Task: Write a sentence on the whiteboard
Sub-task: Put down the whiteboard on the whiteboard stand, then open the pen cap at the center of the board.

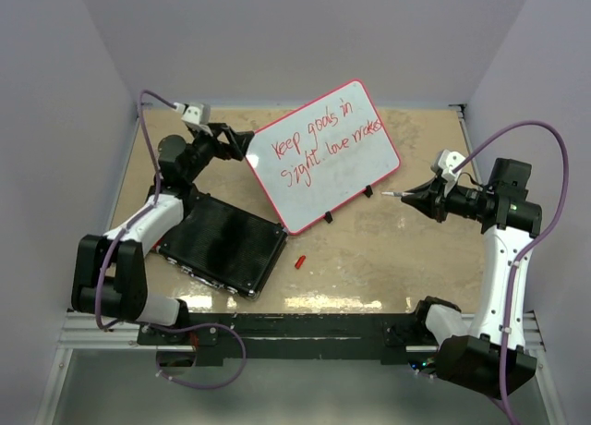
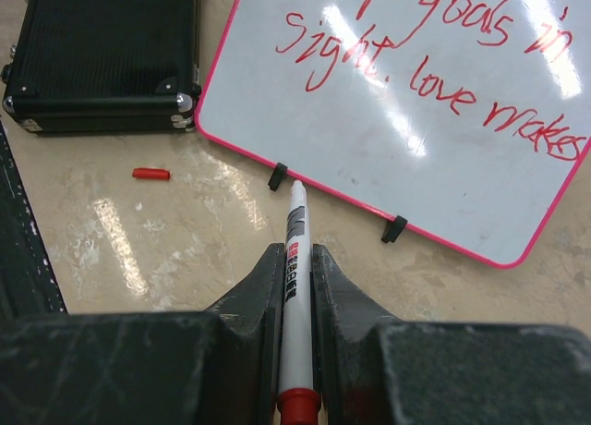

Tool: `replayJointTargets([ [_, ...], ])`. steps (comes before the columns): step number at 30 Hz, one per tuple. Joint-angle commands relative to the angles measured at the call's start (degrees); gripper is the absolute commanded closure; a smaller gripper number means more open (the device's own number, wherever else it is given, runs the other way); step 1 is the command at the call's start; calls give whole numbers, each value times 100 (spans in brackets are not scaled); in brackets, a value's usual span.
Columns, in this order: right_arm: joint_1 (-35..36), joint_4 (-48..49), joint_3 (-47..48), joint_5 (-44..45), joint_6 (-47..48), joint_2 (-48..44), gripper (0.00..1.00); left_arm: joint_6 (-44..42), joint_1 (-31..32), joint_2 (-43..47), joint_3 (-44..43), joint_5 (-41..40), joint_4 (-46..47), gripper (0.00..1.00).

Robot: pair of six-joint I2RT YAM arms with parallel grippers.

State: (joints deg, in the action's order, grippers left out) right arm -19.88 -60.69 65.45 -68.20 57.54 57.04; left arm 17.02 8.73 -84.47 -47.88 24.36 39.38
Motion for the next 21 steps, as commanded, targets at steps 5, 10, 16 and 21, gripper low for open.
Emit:
replayJointTargets([
  [5,19,74,-85,-9,117,36,100,381,-223,1019,-300,-1005,-1035,0],
  [10,19,206,-199,9,100,71,100,864,-188,1379,-310,93,-1642,7],
  [16,19,496,-454,35,20,80,100,408,1330,2161,-83,-175,-4012,14],
  [21,19,496,-577,62,108,89,100,714,3103,2558,121,-1414,-5158,25],
])
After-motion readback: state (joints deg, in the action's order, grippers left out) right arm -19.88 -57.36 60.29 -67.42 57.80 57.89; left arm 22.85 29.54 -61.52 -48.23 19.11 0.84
